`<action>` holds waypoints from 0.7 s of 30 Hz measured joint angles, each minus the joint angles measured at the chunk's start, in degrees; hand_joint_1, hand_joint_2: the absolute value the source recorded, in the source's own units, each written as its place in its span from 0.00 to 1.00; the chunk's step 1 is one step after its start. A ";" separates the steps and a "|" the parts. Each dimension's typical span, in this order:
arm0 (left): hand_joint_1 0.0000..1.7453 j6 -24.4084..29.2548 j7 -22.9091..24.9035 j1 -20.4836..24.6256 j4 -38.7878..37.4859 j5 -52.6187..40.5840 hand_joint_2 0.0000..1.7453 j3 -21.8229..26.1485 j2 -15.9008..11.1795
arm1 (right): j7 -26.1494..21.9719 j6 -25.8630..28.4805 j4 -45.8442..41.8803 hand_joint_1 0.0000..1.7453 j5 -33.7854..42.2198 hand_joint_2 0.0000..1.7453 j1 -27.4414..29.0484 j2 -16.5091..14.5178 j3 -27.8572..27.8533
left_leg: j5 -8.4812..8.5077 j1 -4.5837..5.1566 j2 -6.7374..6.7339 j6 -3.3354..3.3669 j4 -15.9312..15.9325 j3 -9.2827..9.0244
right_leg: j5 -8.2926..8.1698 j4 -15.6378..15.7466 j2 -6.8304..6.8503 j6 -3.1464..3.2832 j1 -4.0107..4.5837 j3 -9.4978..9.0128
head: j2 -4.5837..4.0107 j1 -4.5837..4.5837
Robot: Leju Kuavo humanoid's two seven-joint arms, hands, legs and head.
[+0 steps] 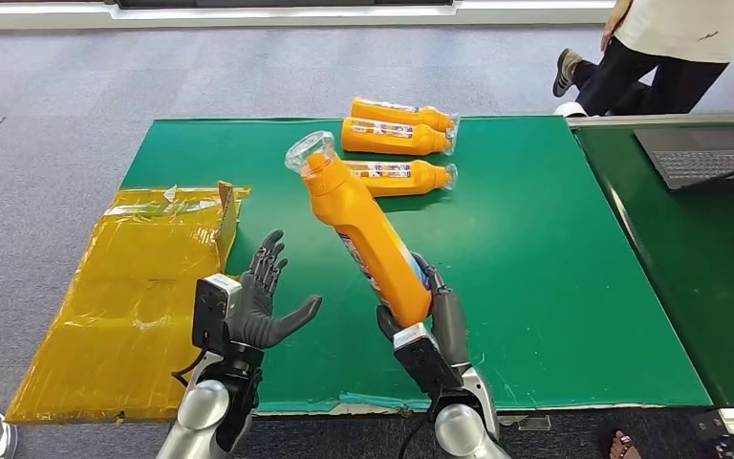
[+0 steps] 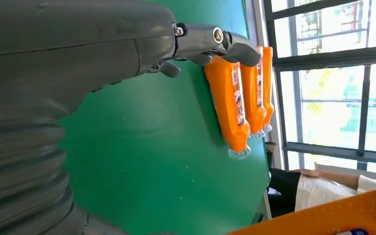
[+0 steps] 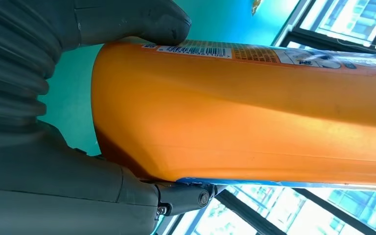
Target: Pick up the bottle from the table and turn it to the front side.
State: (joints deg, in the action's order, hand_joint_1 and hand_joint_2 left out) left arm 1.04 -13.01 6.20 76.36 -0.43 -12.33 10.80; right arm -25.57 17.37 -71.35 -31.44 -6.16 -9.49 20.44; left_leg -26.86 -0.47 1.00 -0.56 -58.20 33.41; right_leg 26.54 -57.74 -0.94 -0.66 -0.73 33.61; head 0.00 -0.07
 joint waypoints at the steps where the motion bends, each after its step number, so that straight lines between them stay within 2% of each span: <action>1: 0.00 -0.05 0.09 0.12 0.12 0.02 1.00 -0.16 -0.05 | -0.03 -0.04 0.03 1.00 0.06 1.00 0.00 -0.07 -0.07 | 0.00 0.00 0.00 0.00 0.00 0.00 | 0.00 0.00 0.00 0.00 0.00 0.00 | 0.00 0.00; 7: 0.00 -2.11 1.44 1.13 0.27 0.56 1.00 -1.14 -0.36 | -0.09 -0.34 0.17 1.00 -0.79 1.00 0.00 -0.41 -0.42 | 0.00 0.00 0.01 0.00 0.00 0.01 | 0.00 0.00 0.00 0.00 0.00 0.00 | 0.00 0.01; 13: 0.00 -5.91 3.83 3.48 -0.62 2.36 1.00 -4.09 -0.93 | -0.35 -1.30 0.48 1.00 -1.49 1.00 0.00 -0.84 -1.01 | 0.00 0.01 0.01 0.00 0.00 0.00 | 0.00 0.00 0.00 0.00 -0.01 -0.01 | 0.00 0.01; 21: 0.00 -7.95 5.03 6.88 -2.78 3.60 1.00 -7.79 -1.35 | -1.05 -2.10 1.26 1.00 -1.97 1.00 -0.09 -1.20 -1.43 | 0.00 0.00 0.01 0.00 0.00 0.00 | -0.01 0.00 0.00 0.00 -0.01 0.00 | 0.00 0.02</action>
State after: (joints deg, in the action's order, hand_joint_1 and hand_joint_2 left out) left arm -6.91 -7.98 13.07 73.58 3.17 -20.12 9.45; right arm -26.62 15.26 -70.09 -33.41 -6.25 -10.68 19.00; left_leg -26.85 -0.46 1.01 -0.56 -58.20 33.42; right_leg 26.52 -57.74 -0.94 -0.66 -0.74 33.60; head 0.00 -0.05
